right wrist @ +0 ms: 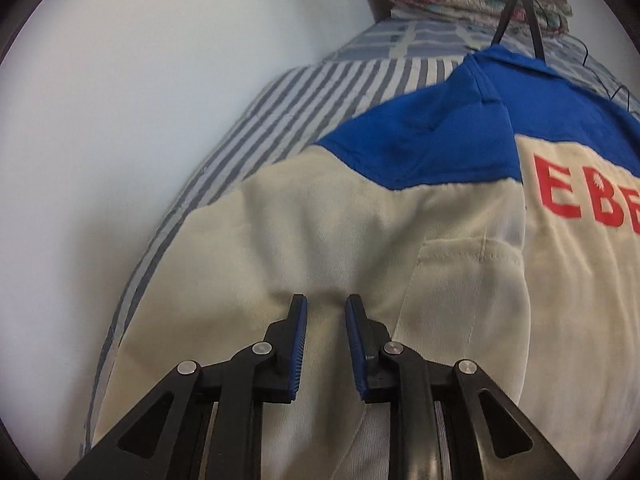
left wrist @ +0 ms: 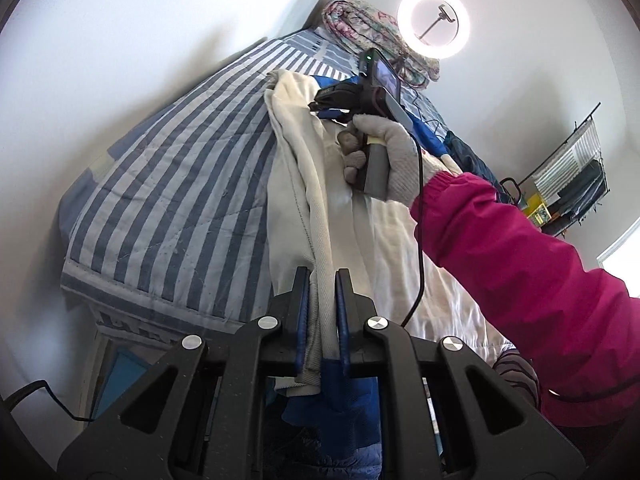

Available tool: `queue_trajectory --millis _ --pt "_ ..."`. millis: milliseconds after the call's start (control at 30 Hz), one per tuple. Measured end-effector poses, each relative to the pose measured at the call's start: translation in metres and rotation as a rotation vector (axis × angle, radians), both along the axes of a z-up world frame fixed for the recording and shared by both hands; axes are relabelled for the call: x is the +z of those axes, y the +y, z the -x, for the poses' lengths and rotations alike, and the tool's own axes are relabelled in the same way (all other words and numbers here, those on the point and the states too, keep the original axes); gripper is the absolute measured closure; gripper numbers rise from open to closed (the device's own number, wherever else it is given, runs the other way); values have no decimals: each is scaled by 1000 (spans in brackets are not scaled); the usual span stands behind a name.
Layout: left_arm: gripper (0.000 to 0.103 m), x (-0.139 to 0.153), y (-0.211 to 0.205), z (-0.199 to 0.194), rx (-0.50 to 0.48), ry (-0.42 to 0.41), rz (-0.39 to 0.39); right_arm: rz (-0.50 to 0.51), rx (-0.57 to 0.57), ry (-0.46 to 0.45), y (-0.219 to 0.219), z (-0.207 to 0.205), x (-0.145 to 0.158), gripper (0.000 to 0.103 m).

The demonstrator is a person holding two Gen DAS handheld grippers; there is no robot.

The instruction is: Fold large clothes

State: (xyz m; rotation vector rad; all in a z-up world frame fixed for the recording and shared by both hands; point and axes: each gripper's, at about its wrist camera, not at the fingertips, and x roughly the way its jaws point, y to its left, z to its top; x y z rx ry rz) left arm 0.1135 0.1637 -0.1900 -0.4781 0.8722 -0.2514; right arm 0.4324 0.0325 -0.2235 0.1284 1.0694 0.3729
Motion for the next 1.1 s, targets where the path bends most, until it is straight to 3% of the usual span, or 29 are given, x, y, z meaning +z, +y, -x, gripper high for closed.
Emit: queue_trajectory --millis 67,133,200,267,300,333,433,567,667,733,833,1100 --pt "93 2 -6 -1 -15 -7 -18 -34 13 51 -6 2 7 82" --pt "93 4 -12 -2 -30 -14 -33 -100 26 102 -14 9 16 69" --pt "93 5 -16 -2 -40 -19 -40 -129 67 125 -14 26 32 64" --pt "93 6 -20 -3 -46 -24 -52 -133 126 154 -5 42 46 47" --pt "93 6 -21 -3 -47 -25 -55 -131 155 168 3 49 51 32" --pt "93 6 -22 -2 -48 -26 -58 -122 182 173 11 55 58 27" --pt "93 7 -27 -1 -53 -30 -73 -23 252 145 44 69 70 25" --pt "93 7 -31 1 -56 -34 -96 141 281 155 81 74 55 25" --pt "93 7 -30 1 -53 -34 -106 283 301 140 97 80 36 40" --pt "93 9 -33 1 -45 -34 -117 351 309 126 101 83 27 74" --pt "93 13 -41 0 -53 -41 -124 298 272 121 83 79 35 99" --pt "93 28 -102 7 -168 -106 -258 -103 137 100 -14 62 66 101"
